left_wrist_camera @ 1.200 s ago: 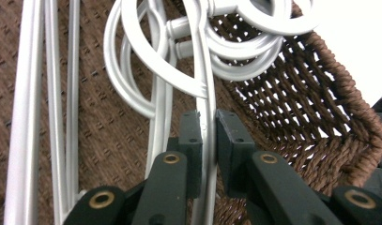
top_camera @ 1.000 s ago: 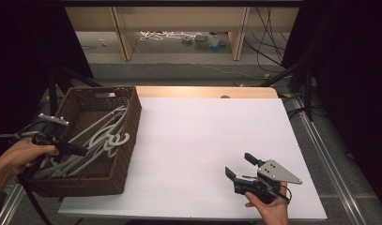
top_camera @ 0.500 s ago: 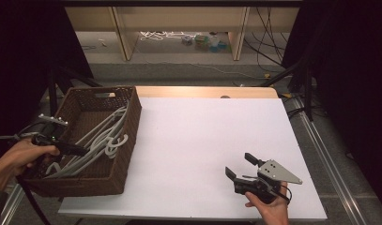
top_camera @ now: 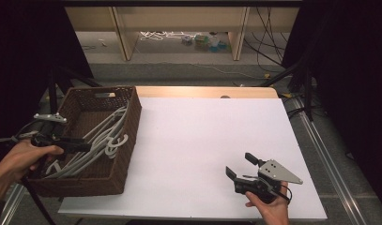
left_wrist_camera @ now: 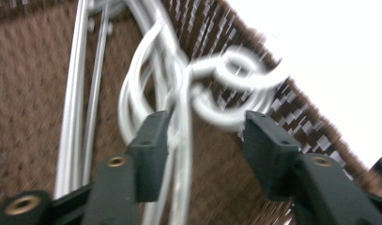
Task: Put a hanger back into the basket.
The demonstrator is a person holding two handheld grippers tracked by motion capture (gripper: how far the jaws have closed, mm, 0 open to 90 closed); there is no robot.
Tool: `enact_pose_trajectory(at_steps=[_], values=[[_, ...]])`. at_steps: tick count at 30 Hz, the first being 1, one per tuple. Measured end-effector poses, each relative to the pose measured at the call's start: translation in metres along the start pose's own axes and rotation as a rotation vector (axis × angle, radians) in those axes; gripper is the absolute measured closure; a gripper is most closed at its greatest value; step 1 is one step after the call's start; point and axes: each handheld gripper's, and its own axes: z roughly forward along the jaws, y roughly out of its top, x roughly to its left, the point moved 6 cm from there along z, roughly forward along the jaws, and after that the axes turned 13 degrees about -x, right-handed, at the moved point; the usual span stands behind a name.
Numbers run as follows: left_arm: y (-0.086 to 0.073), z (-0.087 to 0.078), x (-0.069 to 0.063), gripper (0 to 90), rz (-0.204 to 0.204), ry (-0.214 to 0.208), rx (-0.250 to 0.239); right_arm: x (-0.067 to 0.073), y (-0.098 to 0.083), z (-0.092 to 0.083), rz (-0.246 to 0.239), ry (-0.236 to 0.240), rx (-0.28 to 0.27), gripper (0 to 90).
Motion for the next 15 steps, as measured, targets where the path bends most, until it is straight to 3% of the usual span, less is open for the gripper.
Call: enact_pose_trajectory(at_steps=[2, 8, 10, 13, 15], values=[[0.005, 0.001, -0.01, 44.4, -0.009, 0.012, -0.051, 0.0, 0.0, 0.0, 0.0, 0.0, 0.002, 16.3], [0.016, 0.006, -0.038, 33.8, 0.017, 0.018, -0.178, 0.001, 0.001, 0.0, 0.007, 0.008, -0.011, 16.3], [0.02, 0.008, -0.048, 32.1, 0.0, 0.01, -0.244, 0.001, 0.001, 0.0, 0.005, 0.006, -0.02, 16.3], [0.022, 0.01, -0.058, 29.1, -0.004, -0.012, -0.303, 0.001, 0.001, 0.0, 0.006, 0.006, -0.018, 16.3], [0.023, 0.012, -0.064, 26.3, -0.009, -0.003, -0.328, 0.002, 0.001, 0.001, 0.009, 0.012, -0.021, 16.3]])
